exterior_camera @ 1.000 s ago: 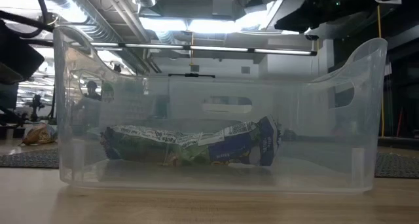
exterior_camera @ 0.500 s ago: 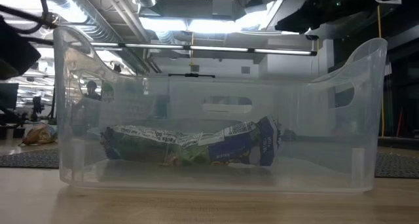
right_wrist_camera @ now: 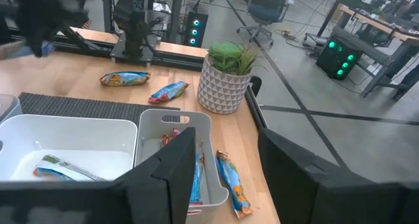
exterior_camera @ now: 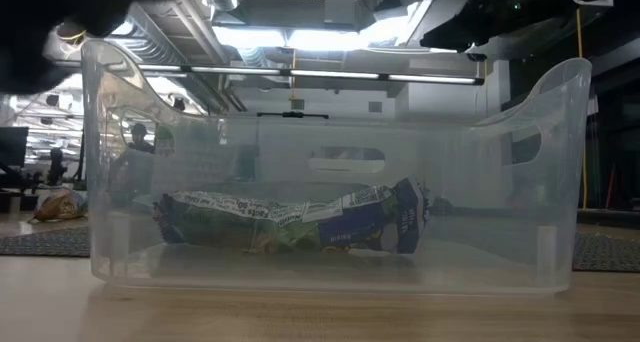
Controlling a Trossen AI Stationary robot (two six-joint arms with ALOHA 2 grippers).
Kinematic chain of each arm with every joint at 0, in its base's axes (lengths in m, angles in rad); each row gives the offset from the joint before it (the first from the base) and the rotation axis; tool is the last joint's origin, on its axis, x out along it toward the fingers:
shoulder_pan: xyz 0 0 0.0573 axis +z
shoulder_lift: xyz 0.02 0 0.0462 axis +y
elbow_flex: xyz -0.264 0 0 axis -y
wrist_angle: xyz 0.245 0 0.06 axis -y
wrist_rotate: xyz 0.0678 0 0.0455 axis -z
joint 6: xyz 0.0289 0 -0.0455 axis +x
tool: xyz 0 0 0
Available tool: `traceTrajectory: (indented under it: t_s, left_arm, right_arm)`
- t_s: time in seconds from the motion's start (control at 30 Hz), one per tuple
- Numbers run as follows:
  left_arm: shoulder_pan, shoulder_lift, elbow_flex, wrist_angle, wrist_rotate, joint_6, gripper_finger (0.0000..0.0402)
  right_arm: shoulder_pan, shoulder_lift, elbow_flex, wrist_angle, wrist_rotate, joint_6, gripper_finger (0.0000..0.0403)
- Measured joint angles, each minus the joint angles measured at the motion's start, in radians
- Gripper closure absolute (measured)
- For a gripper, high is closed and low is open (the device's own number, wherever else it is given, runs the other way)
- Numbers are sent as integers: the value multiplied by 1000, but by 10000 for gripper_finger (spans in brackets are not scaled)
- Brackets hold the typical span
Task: Pick and place Granola Bars by type
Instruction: Put the blue granola bar into the transparent bin
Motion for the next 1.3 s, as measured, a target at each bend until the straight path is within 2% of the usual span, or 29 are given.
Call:
traceTrajectory:
  t_s: [0.17,0.33,0.43,0.6,0.73,0.87,1.13,1.3]
  left_arm:
    - [63,-169,8,3,-198,131,378]
    - [128,-272,61,10,-337,380,382]
    - [168,-295,108,11,-373,503,380]
    - [224,-297,164,16,-365,671,380]
    - [279,-291,169,72,-310,774,380]
    - [352,-252,170,157,-174,898,380]
    - [492,-88,173,399,91,1051,380]
    - [529,35,282,391,189,1151,380]
  right_arm:
    - [0,0,0,0,0,3,234]
    - [0,0,0,0,0,3,234]
    - [0,0,0,0,0,0,234]
    - [0,0,0,0,0,0,234]
    - [0,0,0,0,0,0,234]
    - [0,0,0,0,-1,1,234]
    - [0,0,0,-2,-1,3,234]
    - [0,0,0,-3,-2,4,234]
